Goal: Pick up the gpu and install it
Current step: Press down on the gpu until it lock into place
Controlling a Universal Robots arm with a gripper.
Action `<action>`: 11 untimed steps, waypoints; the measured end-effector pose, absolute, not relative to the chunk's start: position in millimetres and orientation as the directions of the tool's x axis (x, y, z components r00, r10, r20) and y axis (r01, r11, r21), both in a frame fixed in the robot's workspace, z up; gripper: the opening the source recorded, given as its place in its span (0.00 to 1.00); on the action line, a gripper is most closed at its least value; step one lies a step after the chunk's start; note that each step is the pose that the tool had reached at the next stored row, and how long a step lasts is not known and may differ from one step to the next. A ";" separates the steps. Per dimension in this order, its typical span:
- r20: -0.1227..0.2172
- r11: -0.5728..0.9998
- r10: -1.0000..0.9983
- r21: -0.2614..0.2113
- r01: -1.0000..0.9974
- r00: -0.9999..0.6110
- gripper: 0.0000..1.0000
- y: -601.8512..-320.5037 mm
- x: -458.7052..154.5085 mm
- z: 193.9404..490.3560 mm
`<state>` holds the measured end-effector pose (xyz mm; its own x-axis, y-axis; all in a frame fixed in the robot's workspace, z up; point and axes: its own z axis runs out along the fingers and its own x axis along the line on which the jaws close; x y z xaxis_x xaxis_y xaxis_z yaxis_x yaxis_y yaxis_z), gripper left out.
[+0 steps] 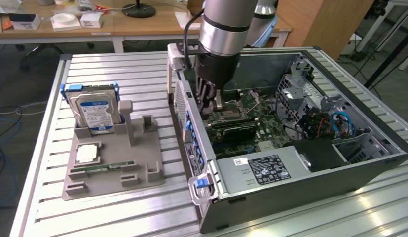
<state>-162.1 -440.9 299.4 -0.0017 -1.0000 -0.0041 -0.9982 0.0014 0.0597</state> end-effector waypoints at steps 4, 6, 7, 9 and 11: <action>-0.004 0.001 -1.000 0.060 -0.998 -0.002 0.11 -440.8 -156.1 299.5; -0.004 0.001 -1.000 0.060 -0.998 -0.002 0.11 -440.8 -151.9 299.5; -0.004 0.001 -1.000 0.060 -0.998 -0.002 0.11 -440.8 -149.8 299.4; -0.004 0.001 -1.000 0.060 -0.998 -0.002 0.11 -440.8 -145.5 299.5; -0.005 0.001 -1.000 0.060 -0.998 -0.002 0.11 -440.8 -141.2 299.5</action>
<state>-141.2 -440.8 299.5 -0.0017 -1.0000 -0.0048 -0.9982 0.0014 0.0598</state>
